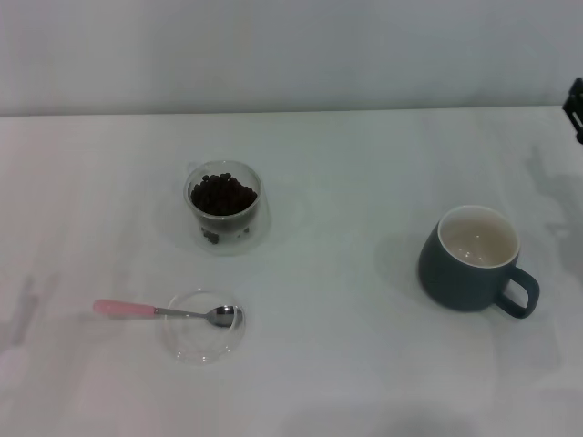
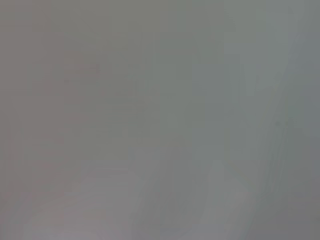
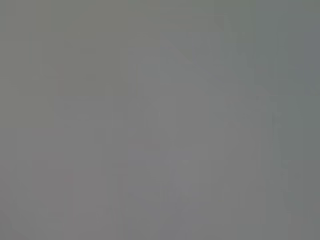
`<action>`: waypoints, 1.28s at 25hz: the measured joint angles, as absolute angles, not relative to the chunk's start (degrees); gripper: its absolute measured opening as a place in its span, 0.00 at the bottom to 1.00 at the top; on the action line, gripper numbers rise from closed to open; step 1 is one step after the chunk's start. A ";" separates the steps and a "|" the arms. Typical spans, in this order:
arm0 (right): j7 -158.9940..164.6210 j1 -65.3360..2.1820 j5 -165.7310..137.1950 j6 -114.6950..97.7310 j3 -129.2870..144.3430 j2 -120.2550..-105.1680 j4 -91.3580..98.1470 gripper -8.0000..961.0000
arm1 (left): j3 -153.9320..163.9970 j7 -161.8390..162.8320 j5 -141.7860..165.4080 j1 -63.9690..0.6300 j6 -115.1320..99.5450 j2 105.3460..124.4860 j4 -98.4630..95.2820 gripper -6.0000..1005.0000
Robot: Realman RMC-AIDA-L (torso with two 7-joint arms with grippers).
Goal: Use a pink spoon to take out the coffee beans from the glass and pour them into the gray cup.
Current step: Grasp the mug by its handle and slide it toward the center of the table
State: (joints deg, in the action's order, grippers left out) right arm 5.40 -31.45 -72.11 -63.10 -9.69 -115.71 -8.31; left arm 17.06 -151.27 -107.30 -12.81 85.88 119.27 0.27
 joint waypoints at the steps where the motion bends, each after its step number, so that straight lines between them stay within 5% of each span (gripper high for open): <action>1: 5.41 -31.39 -72.59 -63.33 -9.67 -115.71 -8.63 0.89 | 17.05 -151.24 -107.31 -12.82 85.53 119.27 0.27 0.80; 8: 6.41 -29.71 -76.36 -66.52 -9.65 -115.56 -11.07 0.88 | 17.41 -151.01 -107.11 -12.61 84.93 119.20 0.27 0.80; 16: 34.92 -17.25 -98.21 -87.75 -7.70 -114.65 -3.22 0.88 | 17.49 -150.91 -106.93 -11.68 85.32 118.96 -0.20 0.80; 32: 37.79 -7.35 -100.37 -96.77 6.18 -114.70 1.82 0.87 | 17.48 -150.90 -107.02 -13.51 85.39 118.75 -1.24 0.80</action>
State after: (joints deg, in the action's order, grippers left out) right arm 37.79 -7.35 -100.37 -96.77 6.18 -114.70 1.82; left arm 17.48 -150.90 -107.02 -13.51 85.39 118.75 -1.24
